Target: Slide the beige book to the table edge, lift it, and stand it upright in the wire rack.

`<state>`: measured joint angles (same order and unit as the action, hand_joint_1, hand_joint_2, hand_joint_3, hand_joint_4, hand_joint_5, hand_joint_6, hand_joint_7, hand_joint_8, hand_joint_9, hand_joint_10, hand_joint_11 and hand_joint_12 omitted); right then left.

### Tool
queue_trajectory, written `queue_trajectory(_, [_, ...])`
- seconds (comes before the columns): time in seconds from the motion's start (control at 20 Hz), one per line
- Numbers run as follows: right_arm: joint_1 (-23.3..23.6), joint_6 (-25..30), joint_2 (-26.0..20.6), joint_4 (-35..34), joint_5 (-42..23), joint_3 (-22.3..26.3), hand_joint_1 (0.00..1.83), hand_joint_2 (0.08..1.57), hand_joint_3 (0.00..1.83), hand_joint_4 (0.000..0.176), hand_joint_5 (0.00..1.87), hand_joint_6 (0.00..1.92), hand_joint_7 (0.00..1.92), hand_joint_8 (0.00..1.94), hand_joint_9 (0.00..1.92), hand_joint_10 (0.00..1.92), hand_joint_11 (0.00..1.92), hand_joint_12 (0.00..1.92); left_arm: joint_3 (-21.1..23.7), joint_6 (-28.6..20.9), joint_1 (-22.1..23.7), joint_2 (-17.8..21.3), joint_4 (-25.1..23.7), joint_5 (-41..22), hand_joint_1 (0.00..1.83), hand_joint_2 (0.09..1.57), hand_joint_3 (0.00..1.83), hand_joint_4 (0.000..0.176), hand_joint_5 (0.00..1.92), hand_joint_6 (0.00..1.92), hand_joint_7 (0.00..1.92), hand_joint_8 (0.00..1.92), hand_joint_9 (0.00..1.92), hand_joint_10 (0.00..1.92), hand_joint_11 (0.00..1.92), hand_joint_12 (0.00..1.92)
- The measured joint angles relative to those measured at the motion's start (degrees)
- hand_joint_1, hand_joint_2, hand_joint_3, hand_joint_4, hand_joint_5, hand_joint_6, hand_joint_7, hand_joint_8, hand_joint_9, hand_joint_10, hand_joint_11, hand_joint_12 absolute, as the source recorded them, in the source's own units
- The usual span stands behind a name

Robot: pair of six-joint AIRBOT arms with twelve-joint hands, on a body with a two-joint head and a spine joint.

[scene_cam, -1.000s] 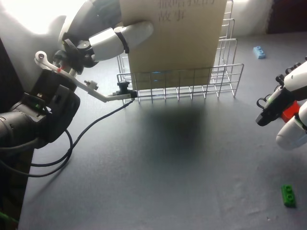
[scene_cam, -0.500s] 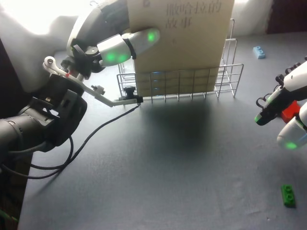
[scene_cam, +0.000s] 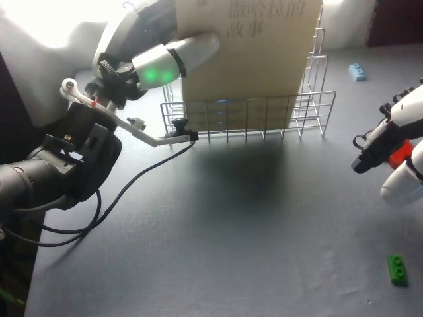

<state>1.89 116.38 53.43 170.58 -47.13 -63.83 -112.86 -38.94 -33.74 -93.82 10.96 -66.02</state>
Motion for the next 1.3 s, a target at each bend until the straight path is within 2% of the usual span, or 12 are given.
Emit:
queue_trajectory(0.05, [0.00, 0.02, 0.00, 0.00, -0.22, 0.00, 0.31, 1.17, 0.00, 0.000, 0.32, 0.00, 0.32, 0.01, 0.31, 0.01, 0.00, 0.78, 0.00, -0.15, 0.02, 0.00, 0.13, -0.04, 1.08, 1.13, 0.00, 0.000, 0.67, 0.14, 0.69, 0.06, 0.65, 0.18, 0.29, 1.11])
queue_trajectory(0.15, [0.00, 0.02, 0.00, 0.00, -0.07, 0.00, 0.32, 1.18, 0.00, 0.000, 0.31, 0.00, 0.31, 0.00, 0.29, 0.00, 0.00, 0.71, -0.28, -0.31, 0.13, 0.00, 0.44, -0.02, 1.04, 1.08, 0.00, 0.000, 0.71, 0.02, 0.66, 0.00, 0.63, 0.05, 0.21, 1.08])
queue_trajectory(0.4, [-0.42, 0.02, 0.00, 0.00, 0.04, 0.00, 0.32, 1.18, 0.00, 0.000, 0.31, 0.00, 0.30, 0.00, 0.27, 0.00, 0.00, 0.70, -0.28, -0.39, 0.66, 0.15, 0.42, -0.39, 0.97, 1.02, 0.00, 0.000, 0.63, 0.00, 0.56, 0.00, 0.52, 0.00, 0.09, 1.05])
queue_trajectory(0.55, [-1.14, 0.02, 0.00, 0.00, 0.00, 0.09, 0.29, 1.18, 0.00, 0.000, 0.30, 0.00, 0.29, 0.00, 0.27, 0.00, 0.00, 0.69, 0.81, -0.39, 0.63, 1.86, -0.02, -0.35, 0.91, 1.03, 0.00, 0.000, 0.57, 0.00, 0.51, 0.00, 0.46, 0.00, 0.03, 1.04])
queue_trajectory(0.65, [-1.90, 0.04, 0.00, 0.00, 0.04, 0.31, 0.29, 1.19, 0.00, 0.000, 0.29, 0.00, 0.29, 0.00, 0.26, 0.00, 0.00, 0.69, 1.88, -0.37, 0.22, 3.87, 0.28, -0.44, 0.90, 1.03, 0.00, 0.000, 0.56, 0.00, 0.50, 0.00, 0.45, 0.00, 0.02, 1.03])
queue_trajectory(0.75, [-2.23, 0.02, -0.02, 0.00, 0.07, 0.31, 0.30, 1.19, 0.00, 0.000, 0.30, 0.00, 0.29, 0.00, 0.27, 0.00, 0.00, 0.70, 2.93, -0.31, -0.22, 5.66, 0.52, -0.26, 0.90, 1.00, 0.00, 0.000, 0.48, 0.00, 0.42, 0.00, 0.37, 0.00, 0.00, 0.92])
queue_trajectory(0.85, [-2.54, 0.07, -0.02, 0.00, 0.26, 0.31, 0.30, 1.19, 0.00, 0.000, 0.30, 0.00, 0.29, 0.00, 0.27, 0.00, 0.00, 0.70, 4.15, 0.33, -0.98, 7.93, 0.04, -0.04, 0.89, 0.99, 0.00, 0.000, 0.48, 0.00, 0.41, 0.00, 0.36, 0.00, 0.00, 0.90])
queue_trajectory(1.0, [-2.54, 0.07, -0.20, 0.00, 0.15, 0.31, 0.28, 1.19, 0.00, 0.000, 0.30, 0.00, 0.30, 0.00, 0.28, 0.00, 0.00, 0.71, 6.38, 4.02, -3.08, 12.66, -0.44, 2.01, 0.76, 0.98, 0.00, 0.000, 0.38, 0.00, 0.28, 0.00, 0.22, 0.00, 0.00, 0.60])
queue_trajectory(1.2, [-2.54, 0.07, -0.17, 0.00, 0.22, 1.53, 0.31, 1.19, 0.00, 0.000, 0.29, 0.00, 0.29, 0.00, 0.27, 0.00, 0.00, 0.71, 8.90, 7.91, -7.28, 19.45, 0.11, 6.78, 0.70, 0.98, 0.00, 0.001, 0.34, 0.00, 0.24, 0.00, 0.16, 0.00, 0.00, 0.43])
queue_trajectory(1.3, [-2.51, 0.09, -0.15, 0.00, 0.26, 3.39, 0.31, 1.19, 0.00, 0.000, 0.29, 0.00, 0.29, 0.00, 0.27, 0.00, 0.00, 0.71, 9.53, 9.86, -8.90, 21.81, 0.11, 7.78, 0.70, 0.98, 0.00, 0.002, 0.34, 0.00, 0.24, 0.00, 0.15, 0.00, 0.00, 0.41])
